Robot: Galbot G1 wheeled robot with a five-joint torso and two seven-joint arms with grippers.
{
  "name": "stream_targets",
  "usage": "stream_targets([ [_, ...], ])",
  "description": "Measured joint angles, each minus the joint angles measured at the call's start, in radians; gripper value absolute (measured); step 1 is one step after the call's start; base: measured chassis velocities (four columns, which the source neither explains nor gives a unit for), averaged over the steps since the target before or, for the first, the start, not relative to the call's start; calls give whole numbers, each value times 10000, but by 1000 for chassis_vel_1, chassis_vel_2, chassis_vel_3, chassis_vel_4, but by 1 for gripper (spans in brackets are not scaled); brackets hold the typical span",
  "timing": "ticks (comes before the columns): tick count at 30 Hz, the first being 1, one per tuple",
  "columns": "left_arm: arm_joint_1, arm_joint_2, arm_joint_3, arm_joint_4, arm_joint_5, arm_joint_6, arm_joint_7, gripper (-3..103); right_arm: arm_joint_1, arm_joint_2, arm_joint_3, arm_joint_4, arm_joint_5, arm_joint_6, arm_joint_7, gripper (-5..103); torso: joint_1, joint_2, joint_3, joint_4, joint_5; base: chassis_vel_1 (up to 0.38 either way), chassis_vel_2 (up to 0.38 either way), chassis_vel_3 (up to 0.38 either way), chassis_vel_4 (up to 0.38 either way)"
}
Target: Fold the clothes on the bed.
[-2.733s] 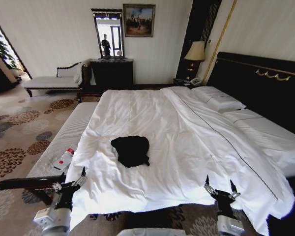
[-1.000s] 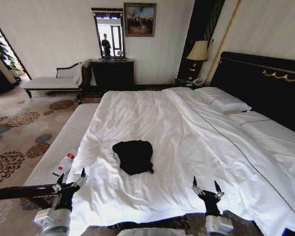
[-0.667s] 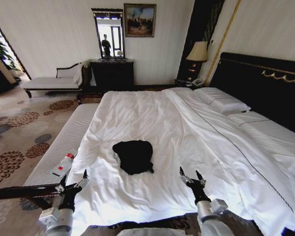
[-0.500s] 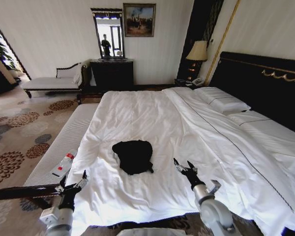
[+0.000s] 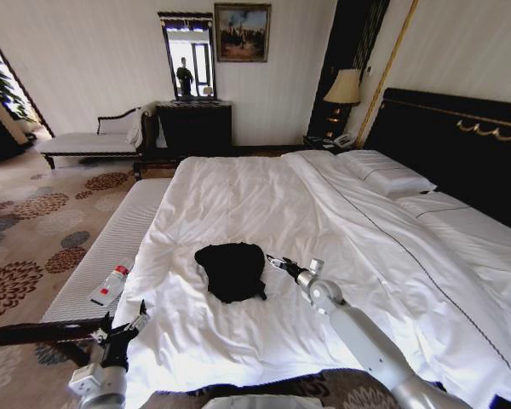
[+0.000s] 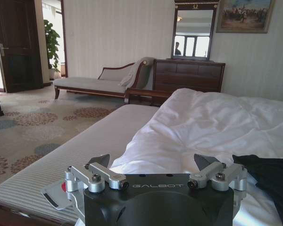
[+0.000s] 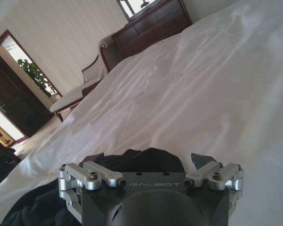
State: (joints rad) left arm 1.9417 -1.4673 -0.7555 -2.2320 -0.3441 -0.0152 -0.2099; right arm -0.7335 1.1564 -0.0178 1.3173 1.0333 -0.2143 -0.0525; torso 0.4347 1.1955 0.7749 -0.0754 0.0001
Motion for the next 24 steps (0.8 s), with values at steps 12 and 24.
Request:
stream_targets([
  [12,261,-284,-118,-239,130,-342,47,100,1274,1311,-91,-2834,-488,483,-688,100,-2,1,-2,-9,-2,0,0,0,0],
  [24,267,-333,-84,-329,237,-357,62,100,1150,1417,425,-3898,-998,937,-1323,93,-3,3,-3,-6,-2,0,0,0,0],
])
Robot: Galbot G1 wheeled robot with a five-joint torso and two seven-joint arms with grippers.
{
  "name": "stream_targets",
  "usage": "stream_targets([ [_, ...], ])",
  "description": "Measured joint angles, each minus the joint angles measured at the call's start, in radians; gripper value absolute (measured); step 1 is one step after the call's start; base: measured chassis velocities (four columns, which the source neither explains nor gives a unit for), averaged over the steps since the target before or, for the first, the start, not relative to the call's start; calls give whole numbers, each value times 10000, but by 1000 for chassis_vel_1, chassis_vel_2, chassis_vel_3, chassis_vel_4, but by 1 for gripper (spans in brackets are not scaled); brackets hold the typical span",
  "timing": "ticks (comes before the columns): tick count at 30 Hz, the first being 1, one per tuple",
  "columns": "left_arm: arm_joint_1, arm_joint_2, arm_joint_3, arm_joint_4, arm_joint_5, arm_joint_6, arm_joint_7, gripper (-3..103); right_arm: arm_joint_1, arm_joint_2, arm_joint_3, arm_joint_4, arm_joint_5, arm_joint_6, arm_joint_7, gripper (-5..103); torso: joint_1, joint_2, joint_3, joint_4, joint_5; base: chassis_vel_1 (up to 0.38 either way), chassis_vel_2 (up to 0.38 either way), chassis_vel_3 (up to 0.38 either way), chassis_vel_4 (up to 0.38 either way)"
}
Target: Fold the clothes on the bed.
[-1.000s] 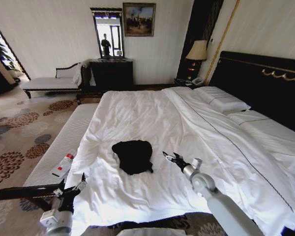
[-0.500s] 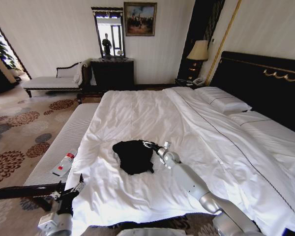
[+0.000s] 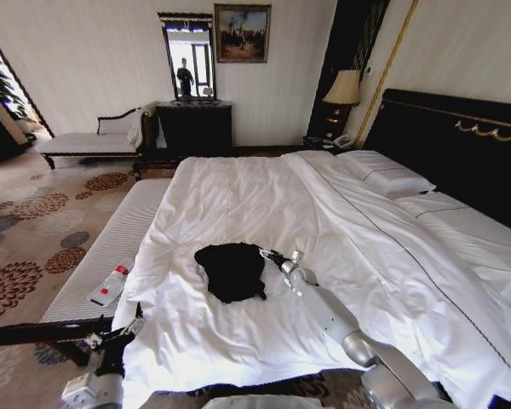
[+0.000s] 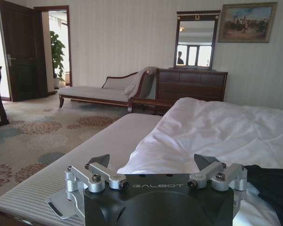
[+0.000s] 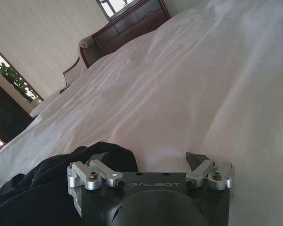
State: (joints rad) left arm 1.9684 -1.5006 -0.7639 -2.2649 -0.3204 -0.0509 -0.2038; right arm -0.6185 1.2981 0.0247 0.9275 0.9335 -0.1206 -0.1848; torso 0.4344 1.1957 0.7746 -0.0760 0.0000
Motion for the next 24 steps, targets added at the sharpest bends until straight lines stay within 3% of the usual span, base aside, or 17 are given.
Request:
stream_targets([
  [2,-8,0,-5,-41,0,26,-16,100,0,40,-1,-57,-27,17,-43,91,0,0,0,1,0,0,0,0,0],
  [3,0,0,-33,-58,0,26,-21,100,-1,84,0,-108,-34,29,-70,84,0,0,0,1,0,0,0,0,0],
  [8,43,1,-93,-59,-9,24,-23,100,-36,119,-23,-161,-69,58,-196,73,0,0,0,2,-1,0,0,0,0],
  [9,65,2,-115,-67,-12,21,-23,100,-61,170,-35,-252,-181,101,-306,68,0,0,0,1,-1,0,0,0,0],
  [10,75,9,-126,-144,-18,20,-23,100,-71,314,51,-421,-284,138,-344,51,0,0,0,2,0,0,0,0,0],
  [12,53,13,-127,-147,-19,21,-27,100,-99,347,42,-460,-331,143,-366,41,0,0,0,1,0,0,0,0,0],
  [17,40,14,-128,-141,-25,22,-30,100,-141,351,1,-463,-378,168,-392,30,0,0,0,1,0,0,0,0,0],
  [23,11,27,-147,-94,-52,23,-32,100,-217,308,10,-350,-363,212,-395,3,0,0,0,2,1,0,0,0,0],
  [24,11,27,-147,-94,-52,23,-32,100,-217,308,10,-350,-363,212,-395,3,0,0,0,2,1,0,0,0,0],
])
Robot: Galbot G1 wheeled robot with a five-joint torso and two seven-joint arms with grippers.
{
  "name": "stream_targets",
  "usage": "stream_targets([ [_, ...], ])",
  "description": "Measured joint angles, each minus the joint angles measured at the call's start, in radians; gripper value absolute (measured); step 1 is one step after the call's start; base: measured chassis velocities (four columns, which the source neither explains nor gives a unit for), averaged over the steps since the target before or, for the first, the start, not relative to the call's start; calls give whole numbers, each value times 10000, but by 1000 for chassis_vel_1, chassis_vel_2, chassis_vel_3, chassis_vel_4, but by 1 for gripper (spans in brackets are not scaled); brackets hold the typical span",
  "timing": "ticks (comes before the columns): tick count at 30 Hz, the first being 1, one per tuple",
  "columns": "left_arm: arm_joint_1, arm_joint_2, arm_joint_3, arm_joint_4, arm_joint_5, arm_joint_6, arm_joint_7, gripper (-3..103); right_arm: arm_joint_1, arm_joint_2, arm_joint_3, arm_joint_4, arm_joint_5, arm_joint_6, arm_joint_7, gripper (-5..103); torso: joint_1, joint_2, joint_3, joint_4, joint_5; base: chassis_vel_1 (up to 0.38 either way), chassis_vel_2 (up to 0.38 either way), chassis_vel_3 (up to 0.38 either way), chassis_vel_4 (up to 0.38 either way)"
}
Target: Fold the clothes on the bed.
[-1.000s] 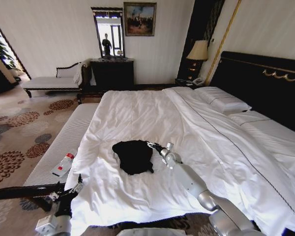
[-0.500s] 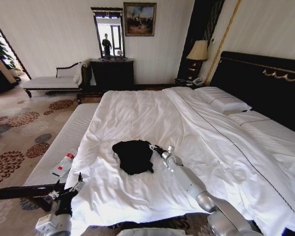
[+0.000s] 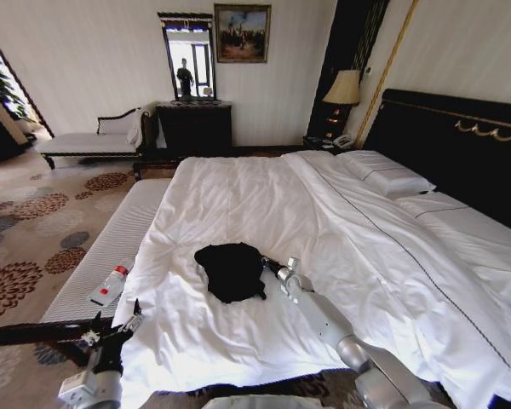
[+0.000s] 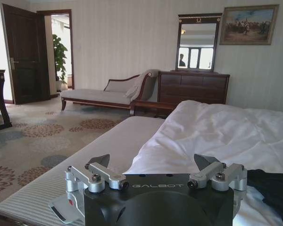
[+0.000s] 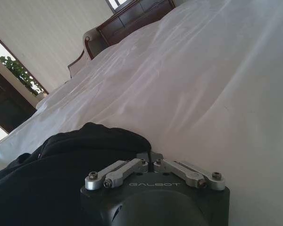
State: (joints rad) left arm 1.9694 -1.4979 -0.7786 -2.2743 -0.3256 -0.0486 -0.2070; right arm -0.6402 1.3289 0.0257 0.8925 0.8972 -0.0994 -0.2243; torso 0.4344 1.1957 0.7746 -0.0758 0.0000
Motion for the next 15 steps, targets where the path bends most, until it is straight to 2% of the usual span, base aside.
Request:
stream_targets([
  [2,-21,8,-1,0,-2,11,-10,100,-21,-21,16,96,36,5,0,1,0,0,0,-1,0,0,0,0,0],
  [15,-38,48,-71,-29,-104,83,-44,100,-388,-247,199,1186,367,50,293,0,0,0,0,1,0,0,0,0,0],
])
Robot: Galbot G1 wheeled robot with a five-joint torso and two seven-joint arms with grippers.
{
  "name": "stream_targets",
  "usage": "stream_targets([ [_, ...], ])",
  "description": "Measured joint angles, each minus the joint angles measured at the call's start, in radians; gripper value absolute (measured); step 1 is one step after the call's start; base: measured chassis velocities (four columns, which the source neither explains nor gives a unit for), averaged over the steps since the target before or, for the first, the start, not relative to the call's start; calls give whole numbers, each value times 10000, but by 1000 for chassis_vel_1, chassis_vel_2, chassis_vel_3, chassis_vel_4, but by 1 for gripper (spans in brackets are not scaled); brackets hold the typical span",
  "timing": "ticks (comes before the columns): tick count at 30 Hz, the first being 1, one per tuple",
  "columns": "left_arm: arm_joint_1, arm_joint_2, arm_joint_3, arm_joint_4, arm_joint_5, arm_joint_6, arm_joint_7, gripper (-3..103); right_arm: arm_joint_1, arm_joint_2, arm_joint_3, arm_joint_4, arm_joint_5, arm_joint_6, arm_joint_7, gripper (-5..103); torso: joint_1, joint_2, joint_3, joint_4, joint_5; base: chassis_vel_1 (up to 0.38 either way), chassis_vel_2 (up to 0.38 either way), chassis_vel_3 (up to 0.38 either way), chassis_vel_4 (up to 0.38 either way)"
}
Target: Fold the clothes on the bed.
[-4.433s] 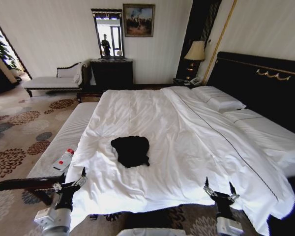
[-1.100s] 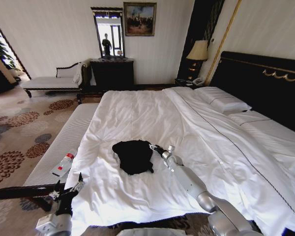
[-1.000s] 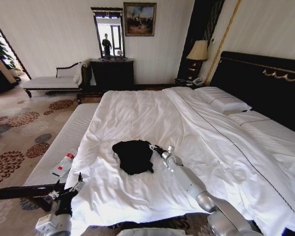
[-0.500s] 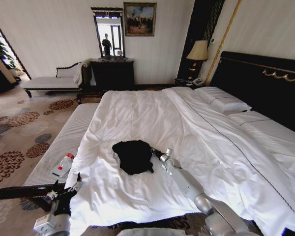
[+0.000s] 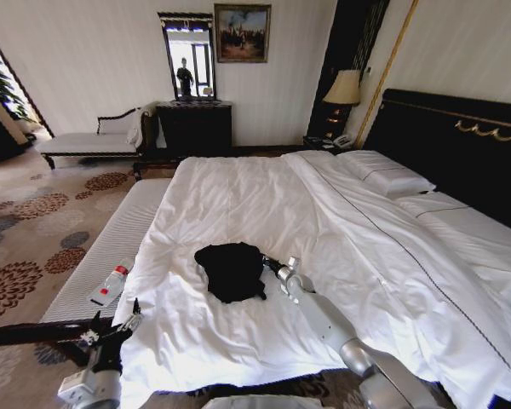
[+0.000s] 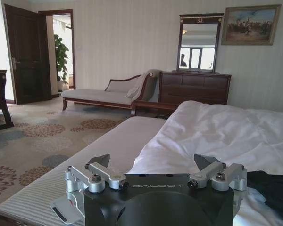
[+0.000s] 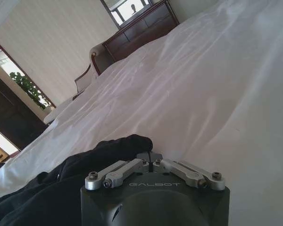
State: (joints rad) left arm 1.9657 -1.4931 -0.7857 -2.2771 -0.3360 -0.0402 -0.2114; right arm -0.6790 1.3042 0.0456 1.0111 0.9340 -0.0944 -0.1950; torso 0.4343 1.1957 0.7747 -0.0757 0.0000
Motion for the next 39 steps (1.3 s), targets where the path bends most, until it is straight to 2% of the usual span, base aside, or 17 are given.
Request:
stream_targets([
  [5,-192,138,-41,-2,-203,250,-100,100,-322,-242,316,907,22,17,121,0,0,0,0,-3,-1,0,0,0,0],
  [10,-737,711,52,130,-784,925,-364,100,-645,-441,425,1708,-12,17,235,0,0,1,0,0,-2,0,0,0,0],
  [12,-1399,1675,111,572,-1793,1488,-656,100,-806,-459,466,2000,-223,21,302,0,0,0,0,5,-1,0,0,0,0],
  [13,-1399,1675,111,572,-1793,1488,-656,100,-806,-459,466,2000,-223,21,302,0,0,0,0,5,-1,0,0,0,0],
  [14,-1767,2131,118,807,-2277,1679,-800,100,-850,-468,481,2074,-266,26,314,0,0,0,0,3,-3,0,0,0,0],
  [16,-2633,3141,129,1337,-3449,2008,-1093,100,-936,-510,499,2197,-343,35,332,0,0,0,0,-8,-7,0,0,0,0],
  [17,-3351,4021,217,1789,-4480,2180,-1208,100,-987,-557,504,2242,-479,61,335,0,0,0,1,-7,-5,0,0,0,0],
  [18,-3784,4548,355,2078,-5076,2241,-1238,100,-1004,-585,501,2258,-562,84,336,0,1,-1,1,-7,-4,0,0,0,0],
  [19,-3784,4548,355,2078,-5076,2241,-1238,100,-1004,-585,501,2258,-562,84,336,0,1,-1,1,-7,-4,0,0,0,0],
  [22,-5313,5880,1497,3126,-6589,2356,-1243,100,-1028,-624,461,2329,-704,115,336,0,2,-1,2,2,-1,0,0,0,0],
  [24,-5608,6006,1739,3323,-6763,2359,-1243,100,-1029,-624,453,2337,-711,117,339,0,1,0,1,2,-1,0,0,0,0],
  [27,-7998,6485,3472,4973,-7913,2507,-1201,100,-968,-582,349,2350,-751,118,432,0,1,0,2,-7,-3,0,0,0,0],
  [28,-7998,6485,3472,4973,-7913,2507,-1201,100,-968,-582,349,2350,-751,118,432,0,1,0,2,-7,-3,0,0,0,0],
  [29,-8741,6546,4171,5637,-8122,2570,-1114,100,-918,-569,302,2372,-765,118,480,0,2,-1,2,-4,-1,0,0,0,0],
  [30,-8741,6546,4171,5637,-8122,2570,-1114,100,-918,-569,302,2372,-765,118,480,0,2,-1,2,-4,-1,0,0,0,0],
  [34,-10635,6245,6289,7408,-8276,2666,-961,102,-736,-545,200,2385,-760,113,639,0,4,-2,3,0,-2,0,0,0,0],
  [39,-11350,5847,7017,8112,-8254,2671,-930,99,-672,-528,172,2248,-826,111,676,0,3,-2,2,-6,-2,0,0,0,0],
])
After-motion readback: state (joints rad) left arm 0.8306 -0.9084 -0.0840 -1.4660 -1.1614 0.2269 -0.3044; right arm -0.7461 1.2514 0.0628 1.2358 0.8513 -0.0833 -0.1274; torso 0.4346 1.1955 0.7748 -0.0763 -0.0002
